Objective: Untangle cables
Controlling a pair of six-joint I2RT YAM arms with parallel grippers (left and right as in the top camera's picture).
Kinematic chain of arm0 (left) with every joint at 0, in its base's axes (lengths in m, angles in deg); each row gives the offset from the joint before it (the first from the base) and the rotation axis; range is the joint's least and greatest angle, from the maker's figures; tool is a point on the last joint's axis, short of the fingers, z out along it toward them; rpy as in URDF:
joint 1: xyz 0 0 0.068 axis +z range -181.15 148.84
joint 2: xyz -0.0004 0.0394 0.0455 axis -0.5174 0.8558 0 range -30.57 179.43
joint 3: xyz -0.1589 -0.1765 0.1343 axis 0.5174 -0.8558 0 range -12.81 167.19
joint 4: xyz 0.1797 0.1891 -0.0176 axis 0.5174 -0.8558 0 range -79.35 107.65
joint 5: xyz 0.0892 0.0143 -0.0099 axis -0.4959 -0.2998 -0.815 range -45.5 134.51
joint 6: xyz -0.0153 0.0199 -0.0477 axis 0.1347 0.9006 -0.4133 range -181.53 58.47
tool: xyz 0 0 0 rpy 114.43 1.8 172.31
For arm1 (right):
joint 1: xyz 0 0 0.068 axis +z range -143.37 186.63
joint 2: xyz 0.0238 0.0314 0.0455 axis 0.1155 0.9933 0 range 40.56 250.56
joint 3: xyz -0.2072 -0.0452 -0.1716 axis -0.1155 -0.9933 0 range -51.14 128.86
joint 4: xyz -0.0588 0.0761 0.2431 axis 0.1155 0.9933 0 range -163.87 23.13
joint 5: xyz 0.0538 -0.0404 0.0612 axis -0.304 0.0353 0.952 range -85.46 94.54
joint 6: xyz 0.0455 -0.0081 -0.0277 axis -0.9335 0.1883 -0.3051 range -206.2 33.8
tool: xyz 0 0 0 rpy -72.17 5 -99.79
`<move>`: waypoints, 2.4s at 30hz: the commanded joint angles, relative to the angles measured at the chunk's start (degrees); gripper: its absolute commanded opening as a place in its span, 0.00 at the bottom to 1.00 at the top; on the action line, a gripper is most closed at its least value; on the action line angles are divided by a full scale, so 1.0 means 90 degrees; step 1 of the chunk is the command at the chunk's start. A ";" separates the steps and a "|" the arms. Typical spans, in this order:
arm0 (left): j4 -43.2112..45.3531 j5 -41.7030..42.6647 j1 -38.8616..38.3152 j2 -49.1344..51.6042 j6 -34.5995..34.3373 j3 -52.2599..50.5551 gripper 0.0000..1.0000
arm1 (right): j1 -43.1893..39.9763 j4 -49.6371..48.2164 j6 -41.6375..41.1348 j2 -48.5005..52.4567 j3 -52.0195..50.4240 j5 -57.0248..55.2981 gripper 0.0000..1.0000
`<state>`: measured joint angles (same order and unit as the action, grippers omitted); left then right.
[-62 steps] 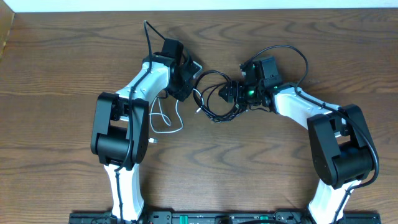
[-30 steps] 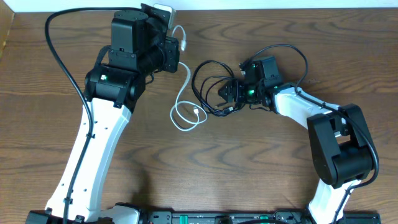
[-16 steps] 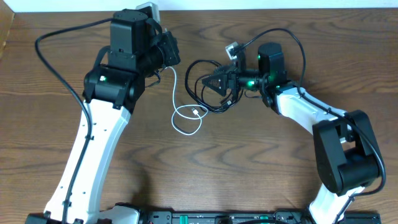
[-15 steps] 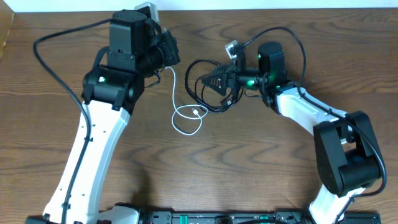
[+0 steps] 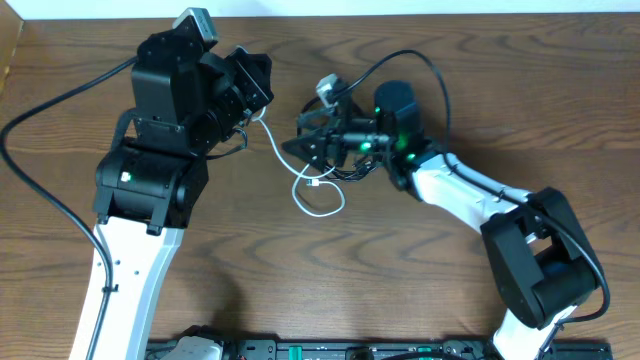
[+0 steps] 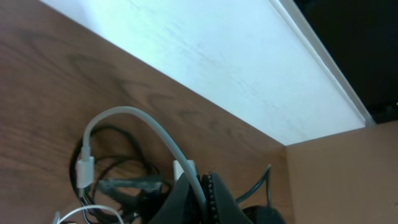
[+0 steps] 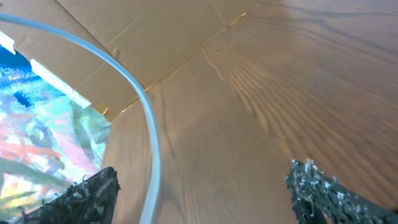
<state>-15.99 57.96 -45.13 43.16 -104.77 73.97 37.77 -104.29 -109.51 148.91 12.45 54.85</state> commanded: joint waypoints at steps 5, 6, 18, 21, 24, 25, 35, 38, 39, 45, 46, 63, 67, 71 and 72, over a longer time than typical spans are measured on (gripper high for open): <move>0.0017 0.0357 0.0005 0.0027 -0.0486 0.0068 0.08 | 0.0452 -0.0027 -0.0168 -0.0068 0.0019 -0.0865 0.80; 0.0019 0.0413 0.0002 0.0027 -0.0503 0.0068 0.08 | 0.0503 -0.0019 -0.0168 -0.0068 0.0019 -0.0935 0.75; -0.0068 0.0124 0.0002 0.0046 -0.0194 0.0056 0.13 | 0.0379 0.0682 -0.0627 -0.0158 0.0019 -0.1566 0.01; -0.0216 -0.0459 0.0002 0.0058 -0.0032 0.0036 0.22 | 0.0216 0.1018 -0.0648 -0.0362 0.0019 -0.1761 0.01; -0.0389 -0.1158 0.0002 0.0095 0.0299 0.0036 0.47 | -0.0022 0.1503 -0.0646 -0.0772 0.0019 -0.2140 0.01; -0.0449 -0.1375 0.0002 0.0112 0.0359 0.0036 0.60 | -0.0126 0.1659 -0.0646 -0.0940 0.0019 -0.2249 0.01; -0.0884 -0.2004 0.0002 0.0333 0.0571 0.0032 0.89 | -0.1911 0.2990 -0.1025 -0.2793 0.0270 -0.2353 0.01; -0.0962 -0.2004 0.0002 0.0420 0.0573 0.0032 0.89 | -0.2688 0.3247 -0.1353 -0.3220 0.0449 -0.2130 0.01; -0.0986 -0.2004 0.0002 0.0449 0.0578 0.0027 0.89 | -0.2926 0.3305 -0.1423 -0.3320 0.0493 -0.2064 0.01; -0.1035 -0.1999 0.0002 0.0573 0.0952 0.0002 0.89 | -0.4201 0.3653 -0.1549 -0.3551 0.0629 -0.1974 0.01; -0.1049 -0.2001 0.0002 0.0585 0.0993 0.0002 0.89 | -0.4352 0.3665 -0.1545 -0.3541 0.0629 -0.2018 0.01; -0.1044 -0.1999 0.0002 0.0634 0.1020 0.0000 0.89 | -0.5212 0.8403 0.0585 -0.0828 0.5625 -0.4175 0.01; -0.1047 -0.1999 0.0002 0.0634 0.1073 0.0000 0.89 | -0.5219 0.9046 0.0765 0.0304 0.7512 -0.4775 0.01; -0.1061 -0.1999 0.0002 0.0634 0.1428 0.0000 0.89 | -0.5270 0.8871 0.1032 0.1069 0.8592 -0.5192 0.01; -0.1076 -0.2001 0.0002 0.0634 0.1426 0.0000 0.89 | -0.5297 0.8711 0.1132 0.1205 0.8733 -0.5379 0.01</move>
<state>-25.46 41.11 -45.13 48.52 -94.48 73.95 -9.16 -24.75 -103.18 156.47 86.81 12.68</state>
